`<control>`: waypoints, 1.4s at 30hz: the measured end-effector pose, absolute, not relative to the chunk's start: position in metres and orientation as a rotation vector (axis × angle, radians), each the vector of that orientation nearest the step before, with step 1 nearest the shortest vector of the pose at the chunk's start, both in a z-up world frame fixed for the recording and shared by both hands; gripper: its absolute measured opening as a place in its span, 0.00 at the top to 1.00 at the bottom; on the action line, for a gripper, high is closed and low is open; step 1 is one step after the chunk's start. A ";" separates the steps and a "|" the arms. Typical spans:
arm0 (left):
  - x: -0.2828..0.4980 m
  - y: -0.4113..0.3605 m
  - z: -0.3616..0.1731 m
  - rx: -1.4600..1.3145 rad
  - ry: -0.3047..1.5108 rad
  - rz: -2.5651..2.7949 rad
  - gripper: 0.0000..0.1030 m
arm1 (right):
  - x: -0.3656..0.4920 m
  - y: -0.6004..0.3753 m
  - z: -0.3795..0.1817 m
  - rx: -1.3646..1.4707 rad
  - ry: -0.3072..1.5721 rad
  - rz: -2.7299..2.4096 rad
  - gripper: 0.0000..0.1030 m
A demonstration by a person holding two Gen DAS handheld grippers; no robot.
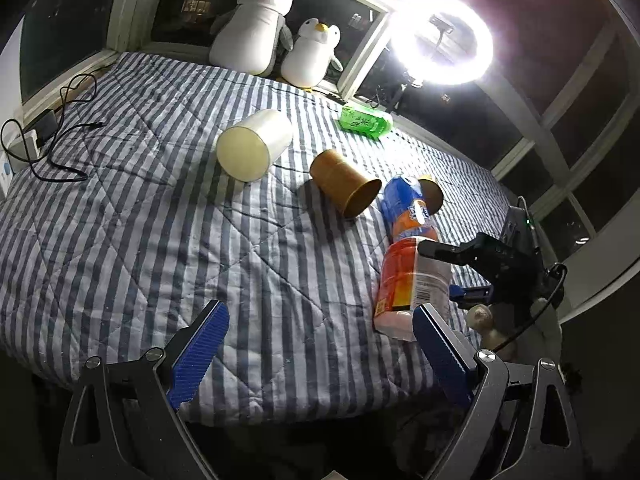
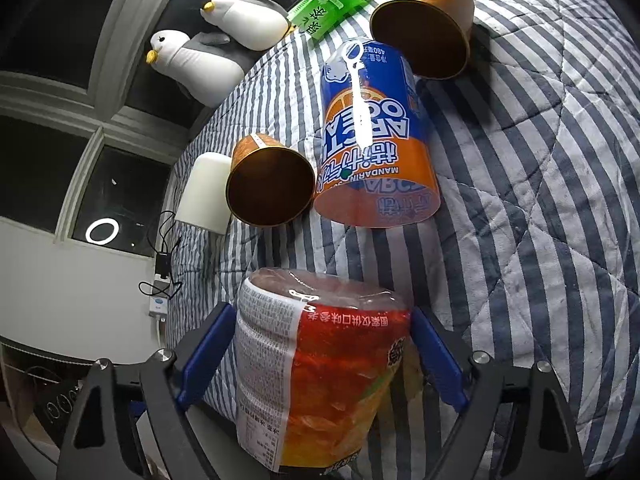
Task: Flip cup upside down
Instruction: 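Rotate the wrapped cup in the right tool so its lid faces down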
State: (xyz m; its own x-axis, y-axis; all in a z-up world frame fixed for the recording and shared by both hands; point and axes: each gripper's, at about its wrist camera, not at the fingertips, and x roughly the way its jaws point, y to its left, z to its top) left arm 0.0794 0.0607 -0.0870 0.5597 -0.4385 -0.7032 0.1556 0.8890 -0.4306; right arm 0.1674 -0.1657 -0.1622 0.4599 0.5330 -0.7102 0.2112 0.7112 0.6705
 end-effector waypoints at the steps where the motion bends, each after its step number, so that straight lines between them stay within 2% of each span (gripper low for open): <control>1: 0.079 0.058 -0.087 -0.331 0.915 -0.363 0.08 | 0.167 -0.166 -0.162 0.790 1.102 0.223 0.17; 10: 0.078 0.044 -0.087 -0.309 0.911 -0.374 0.08 | 0.153 -0.166 -0.148 0.711 1.047 0.219 0.17; 24: 0.076 0.033 -0.091 -0.298 0.917 -0.399 0.08 | 0.110 -0.129 -0.108 0.254 0.770 0.150 0.17; 33: 0.072 0.028 -0.091 -0.279 0.913 -0.407 0.08 | 0.094 -0.110 -0.110 0.050 0.628 0.083 0.17; 42: 0.072 0.025 -0.092 -0.279 0.916 -0.414 0.08 | 0.081 -0.099 -0.119 -0.037 0.542 0.075 0.17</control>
